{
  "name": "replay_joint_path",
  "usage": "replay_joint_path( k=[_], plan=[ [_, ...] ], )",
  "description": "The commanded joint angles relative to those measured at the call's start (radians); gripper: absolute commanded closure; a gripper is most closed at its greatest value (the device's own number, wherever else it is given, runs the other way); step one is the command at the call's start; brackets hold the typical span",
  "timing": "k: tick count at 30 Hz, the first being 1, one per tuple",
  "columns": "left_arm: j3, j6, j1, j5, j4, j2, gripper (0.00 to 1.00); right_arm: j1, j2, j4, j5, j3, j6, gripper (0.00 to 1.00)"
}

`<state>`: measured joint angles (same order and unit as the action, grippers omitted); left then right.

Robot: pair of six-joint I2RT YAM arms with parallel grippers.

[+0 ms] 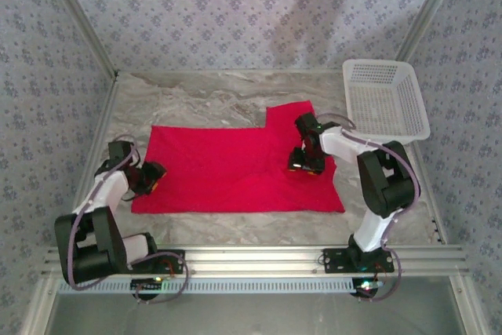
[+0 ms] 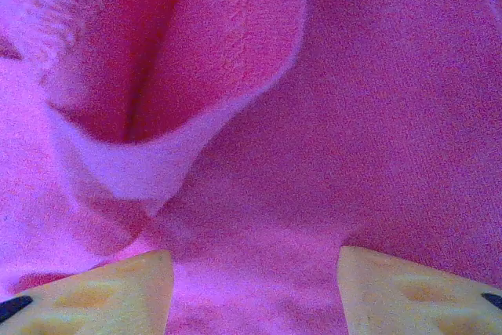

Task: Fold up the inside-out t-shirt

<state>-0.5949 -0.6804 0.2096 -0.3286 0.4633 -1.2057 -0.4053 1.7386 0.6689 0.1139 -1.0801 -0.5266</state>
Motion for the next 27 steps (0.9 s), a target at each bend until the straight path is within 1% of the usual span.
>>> replay_joint_path(
  k=[1,4,7,9,12,15,20,23,25,27],
  plan=[
    [-0.12,0.027,0.002,0.024,0.063,-0.003,0.52,0.003,-0.022,0.059,0.019,-0.159,0.039,0.39],
    [-0.257,0.045,0.003,0.066,0.062,-0.101,0.51,0.032,0.044,0.059,-0.042,-0.318,0.045,0.37],
    [-0.441,0.078,0.007,0.101,0.096,-0.282,0.51,0.08,0.157,0.076,-0.087,-0.488,0.052,0.37],
    [-0.578,0.094,0.005,0.101,0.128,-0.419,0.51,0.112,0.252,0.092,-0.104,-0.603,0.054,0.37],
    [-0.729,0.089,0.003,0.086,0.143,-0.566,0.51,0.148,0.38,0.126,-0.126,-0.766,0.054,0.37],
    [-0.848,0.087,-0.005,0.085,0.15,-0.698,0.53,0.17,0.483,0.152,-0.144,-0.9,0.051,0.37],
    [-1.001,0.087,-0.012,0.087,0.186,-0.858,0.57,0.183,0.591,0.16,-0.184,-1.041,0.059,0.36],
    [-1.055,0.082,-0.018,0.082,0.188,-0.929,0.62,0.193,0.648,0.168,-0.205,-1.113,0.074,0.35],
    [-1.088,0.082,-0.022,0.081,0.199,-0.971,0.67,0.203,0.692,0.176,-0.205,-1.162,0.079,0.34],
    [-1.111,0.084,-0.026,0.079,0.207,-1.006,0.76,0.214,0.738,0.183,-0.195,-1.217,0.08,0.33]
  ],
)
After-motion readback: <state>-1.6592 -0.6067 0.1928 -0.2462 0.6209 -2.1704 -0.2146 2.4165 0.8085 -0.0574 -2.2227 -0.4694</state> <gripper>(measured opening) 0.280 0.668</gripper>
